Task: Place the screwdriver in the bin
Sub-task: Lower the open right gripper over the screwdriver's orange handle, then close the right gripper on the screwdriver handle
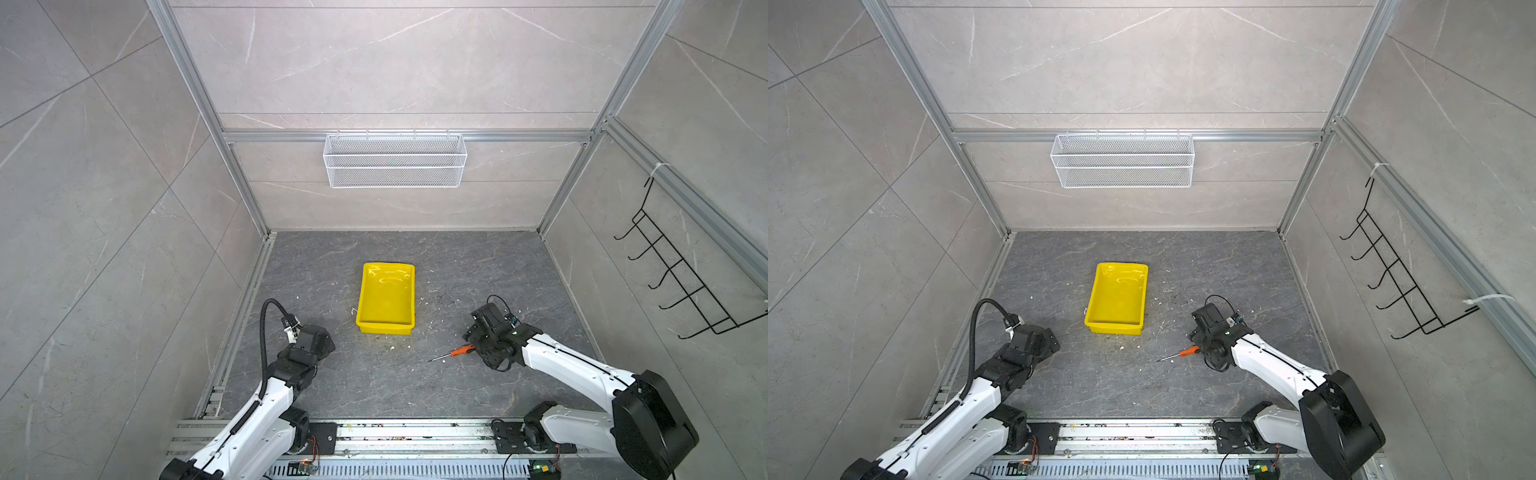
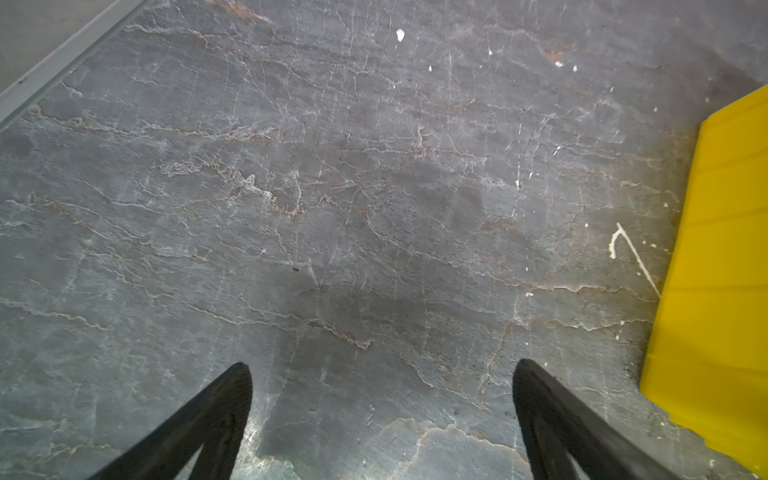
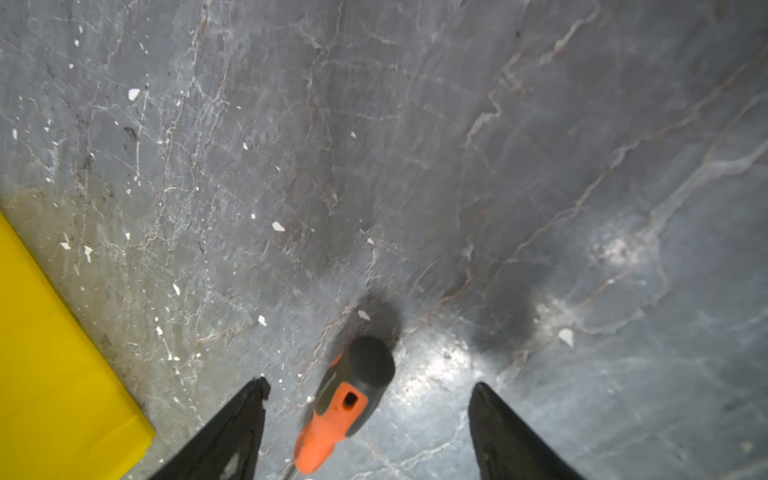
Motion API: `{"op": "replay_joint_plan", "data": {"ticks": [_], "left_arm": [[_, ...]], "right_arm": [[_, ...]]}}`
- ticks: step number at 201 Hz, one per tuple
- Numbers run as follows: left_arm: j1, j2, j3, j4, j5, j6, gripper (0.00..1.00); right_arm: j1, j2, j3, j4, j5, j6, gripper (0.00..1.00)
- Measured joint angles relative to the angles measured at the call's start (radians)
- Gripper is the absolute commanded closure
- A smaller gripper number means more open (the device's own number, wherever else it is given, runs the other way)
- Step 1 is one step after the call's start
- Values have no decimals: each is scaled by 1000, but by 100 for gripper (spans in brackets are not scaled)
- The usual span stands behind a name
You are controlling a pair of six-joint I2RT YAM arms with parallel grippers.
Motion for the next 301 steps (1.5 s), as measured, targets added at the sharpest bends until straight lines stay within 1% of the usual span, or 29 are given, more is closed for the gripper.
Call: {"op": "replay_joint_plan", "data": {"ticks": [14,71,132,170,192,211,227,251,266,273,289,301], "left_arm": [[0,25,15,-4,7,0,0],[0,38,34,-6,27,0,0],[0,-39,33,-10,29,0,0],[0,-84,23,-10,29,0,0],[0,-74,23,-10,29,0,0],[0,-45,23,-10,29,0,0],[0,-20,23,-13,30,0,0],[0,5,24,-13,33,0,0],[0,16,24,-13,34,0,0],[0,21,24,-13,34,0,0],[0,30,24,-13,34,0,0],[0,35,25,-14,34,0,0]], "right_arm": [[0,-3,-14,17,-1,20,28],[0,40,-18,35,-36,72,31],[7,40,-18,40,-54,169,38],[8,93,-9,66,-76,190,41],[8,105,-7,89,-88,202,45],[8,112,-7,99,-92,214,55],[8,118,-7,104,-95,218,56],[8,121,-8,105,-94,224,67],[8,121,-10,106,-94,226,69],[8,121,-10,106,-94,224,72],[8,121,-10,106,-93,222,74],[8,121,-11,107,-90,221,77]]}}
